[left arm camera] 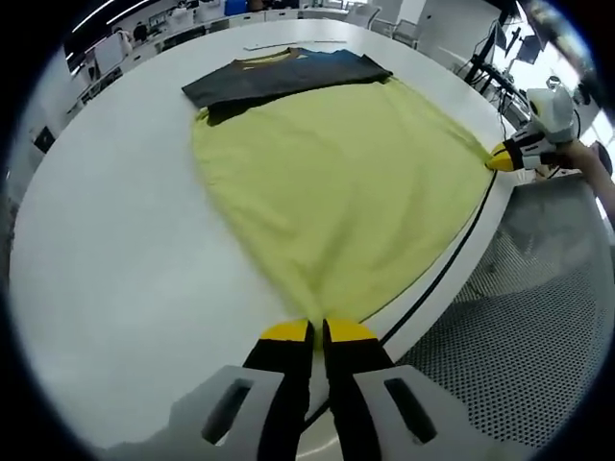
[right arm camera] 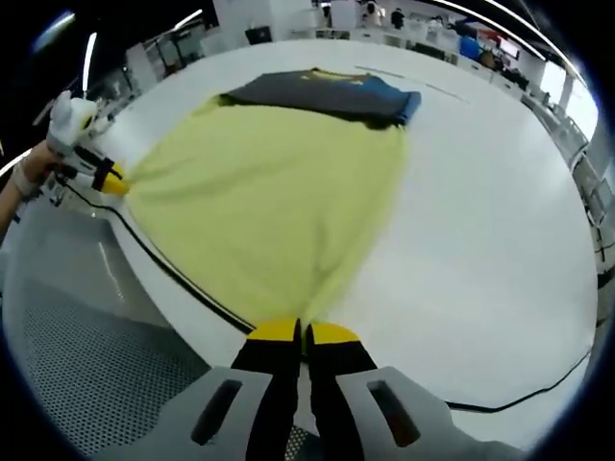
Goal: Fold the garment on the visible template until the final outline fits inside the template.
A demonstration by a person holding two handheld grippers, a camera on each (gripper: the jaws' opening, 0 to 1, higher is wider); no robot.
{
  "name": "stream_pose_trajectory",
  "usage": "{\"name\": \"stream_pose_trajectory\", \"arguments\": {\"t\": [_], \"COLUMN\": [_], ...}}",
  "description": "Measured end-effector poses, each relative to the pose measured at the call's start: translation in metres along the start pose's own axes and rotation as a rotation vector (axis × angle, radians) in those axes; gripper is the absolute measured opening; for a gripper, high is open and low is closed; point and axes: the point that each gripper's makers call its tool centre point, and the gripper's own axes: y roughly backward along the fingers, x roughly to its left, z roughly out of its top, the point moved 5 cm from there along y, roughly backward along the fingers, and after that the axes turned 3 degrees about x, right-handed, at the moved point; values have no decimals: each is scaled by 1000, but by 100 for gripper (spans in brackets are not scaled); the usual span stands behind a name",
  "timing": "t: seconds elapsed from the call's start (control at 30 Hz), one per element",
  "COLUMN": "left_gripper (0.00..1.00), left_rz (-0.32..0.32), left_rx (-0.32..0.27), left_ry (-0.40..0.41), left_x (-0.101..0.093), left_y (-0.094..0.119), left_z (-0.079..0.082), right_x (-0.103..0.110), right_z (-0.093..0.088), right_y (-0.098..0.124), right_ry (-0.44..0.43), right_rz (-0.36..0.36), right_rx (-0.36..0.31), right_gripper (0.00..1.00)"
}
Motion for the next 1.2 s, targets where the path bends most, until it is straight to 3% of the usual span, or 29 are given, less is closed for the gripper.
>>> {"name": "stream_pose_trajectory", "arguments": {"t": [0.3,1.2], "left_gripper": [0,0], "left_rz": [-5,-3], "left_rx": [17,41], "left_ry": [65,69], "left_x": [0,-4], "left_y": [0,1], "left_z": [0,-3], "right_x": [1,3], "right_z": [0,-3], "right_y": [0,2], "right_ry": [-8,14], "right_rz": [-7,-19], "right_rx": [13,10], "right_gripper": [2,2]}}
